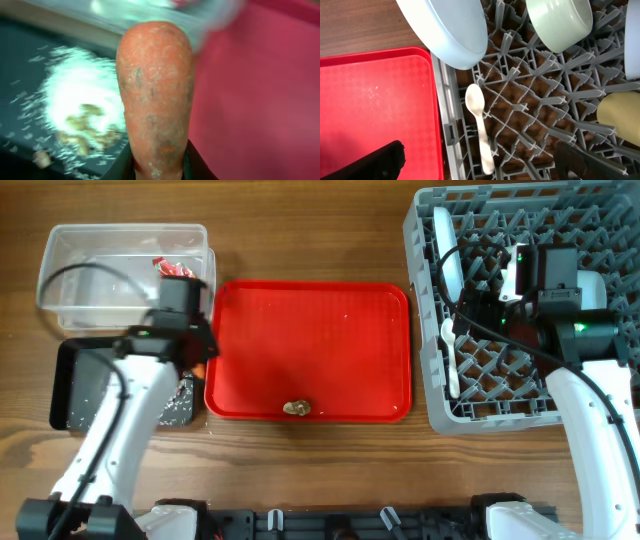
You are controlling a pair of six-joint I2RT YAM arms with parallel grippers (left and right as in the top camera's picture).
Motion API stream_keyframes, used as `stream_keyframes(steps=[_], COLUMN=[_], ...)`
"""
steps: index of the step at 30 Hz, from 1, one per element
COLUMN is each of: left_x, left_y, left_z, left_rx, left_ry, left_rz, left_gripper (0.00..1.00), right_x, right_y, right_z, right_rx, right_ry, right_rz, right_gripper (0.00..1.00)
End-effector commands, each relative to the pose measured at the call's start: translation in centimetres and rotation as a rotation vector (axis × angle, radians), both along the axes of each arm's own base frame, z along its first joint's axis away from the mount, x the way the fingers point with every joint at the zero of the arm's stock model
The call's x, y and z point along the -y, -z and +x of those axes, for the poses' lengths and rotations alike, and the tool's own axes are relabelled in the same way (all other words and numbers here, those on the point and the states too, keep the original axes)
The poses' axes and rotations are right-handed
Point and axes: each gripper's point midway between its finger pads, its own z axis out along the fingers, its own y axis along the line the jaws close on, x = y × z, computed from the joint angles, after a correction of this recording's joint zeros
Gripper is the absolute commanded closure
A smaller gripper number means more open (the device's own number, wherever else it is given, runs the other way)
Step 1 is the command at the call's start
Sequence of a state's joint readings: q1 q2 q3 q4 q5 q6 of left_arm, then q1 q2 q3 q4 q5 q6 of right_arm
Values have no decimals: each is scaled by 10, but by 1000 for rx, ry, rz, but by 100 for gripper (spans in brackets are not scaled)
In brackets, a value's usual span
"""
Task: Sort waste into correct bins and load items into the dishwasher rack
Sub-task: 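Carry the carrot left and release it onto the black tray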
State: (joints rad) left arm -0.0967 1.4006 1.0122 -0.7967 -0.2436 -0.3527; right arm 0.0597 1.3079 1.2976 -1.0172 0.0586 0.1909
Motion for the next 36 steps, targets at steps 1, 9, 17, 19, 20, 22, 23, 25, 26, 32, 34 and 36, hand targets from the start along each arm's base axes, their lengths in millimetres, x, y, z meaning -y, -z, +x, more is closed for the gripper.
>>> stream_keyframes(steps=[1, 9, 17, 19, 20, 22, 23, 25, 26, 32, 34, 36], left_x=[-62, -154, -185, -185, -185, -184, -183, -182, -181, -180, -180, -180], left_y=[-6, 4, 45, 57, 65, 77, 85, 95, 99, 105, 105, 105], left_z=[-6, -40, -52, -53, -53, -55, -56, -59, -60, -62, -62, -62], left_rx=[37, 61, -15, -51, -72, -110, -135, -169, -183, -205, -206, -206], left_ry=[-248, -688, -835, -837, -838, -839, -840, -841, -842, -842, -842, -842], left_rz=[-8, -59, -115, -119, -122, -126, -128, -132, -134, -136, -136, -136], left_gripper=[84, 88, 88, 88, 87, 87, 87, 87, 87, 71, 61, 56], right_x=[-2, -2, -2, -2, -2, -2, -2, -2, -2, -2, -2, -2], right_y=[-3, -3, -3, -3, -3, -3, -3, -3, -3, -3, -3, -3], right_z=[0, 0, 0, 0, 0, 0, 0, 0, 0, 0, 0, 0], right_rx=[8, 9, 10, 9, 9, 9, 9, 9, 9, 9, 9, 9], right_ry=[10, 10, 10, 10, 10, 10, 10, 9, 9, 10, 10, 10], right_rz=[23, 24, 24, 24, 23, 23, 23, 23, 23, 23, 23, 23], right_gripper=[3, 3, 3, 3, 3, 3, 3, 3, 3, 3, 3, 3])
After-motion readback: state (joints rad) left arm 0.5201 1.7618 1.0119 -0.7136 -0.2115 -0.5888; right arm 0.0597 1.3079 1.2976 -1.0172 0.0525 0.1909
